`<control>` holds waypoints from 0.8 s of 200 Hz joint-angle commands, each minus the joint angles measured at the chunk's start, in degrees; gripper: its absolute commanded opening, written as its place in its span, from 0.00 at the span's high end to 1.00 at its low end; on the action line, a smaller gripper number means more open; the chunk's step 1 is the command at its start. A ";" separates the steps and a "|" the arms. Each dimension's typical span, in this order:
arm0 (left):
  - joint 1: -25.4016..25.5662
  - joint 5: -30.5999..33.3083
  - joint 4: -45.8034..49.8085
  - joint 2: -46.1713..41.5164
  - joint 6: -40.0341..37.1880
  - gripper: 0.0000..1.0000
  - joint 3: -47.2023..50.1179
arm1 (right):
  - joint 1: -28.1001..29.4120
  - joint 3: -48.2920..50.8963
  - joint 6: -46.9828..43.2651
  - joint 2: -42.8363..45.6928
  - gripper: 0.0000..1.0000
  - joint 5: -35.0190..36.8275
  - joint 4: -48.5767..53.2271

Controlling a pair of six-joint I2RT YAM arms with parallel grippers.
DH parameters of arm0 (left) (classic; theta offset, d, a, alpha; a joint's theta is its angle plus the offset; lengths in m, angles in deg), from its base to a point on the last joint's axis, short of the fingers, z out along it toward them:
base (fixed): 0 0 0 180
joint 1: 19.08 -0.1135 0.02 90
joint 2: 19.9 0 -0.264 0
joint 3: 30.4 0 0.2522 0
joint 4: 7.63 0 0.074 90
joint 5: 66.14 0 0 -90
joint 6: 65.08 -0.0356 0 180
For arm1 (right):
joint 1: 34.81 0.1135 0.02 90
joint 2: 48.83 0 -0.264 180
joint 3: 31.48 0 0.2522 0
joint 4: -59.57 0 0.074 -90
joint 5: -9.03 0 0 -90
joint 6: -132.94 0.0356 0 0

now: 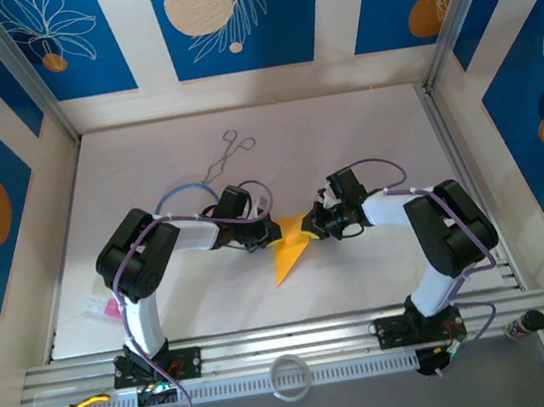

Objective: Fold a paper plane with a square sheet of paper (pick it up from the middle)
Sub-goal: Fold the wing for the fifth time at the center of the table.

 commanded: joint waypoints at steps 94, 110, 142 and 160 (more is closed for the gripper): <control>10.71 22.72 18.68 -17.09 -22.74 0.58 -1.43 | -0.83 6.01 21.00 7.74 0.98 4.64 -6.90; 13.52 26.02 19.71 -16.73 -25.12 0.54 -1.45 | -0.76 6.49 21.97 8.94 0.98 5.46 -6.48; 19.33 33.56 23.03 -13.76 -30.31 0.49 -3.96 | -0.92 6.06 22.43 9.15 0.98 4.87 -4.74; 21.89 37.68 24.19 -12.59 -32.51 0.48 -5.24 | -0.88 5.96 22.34 9.00 0.98 4.46 -4.60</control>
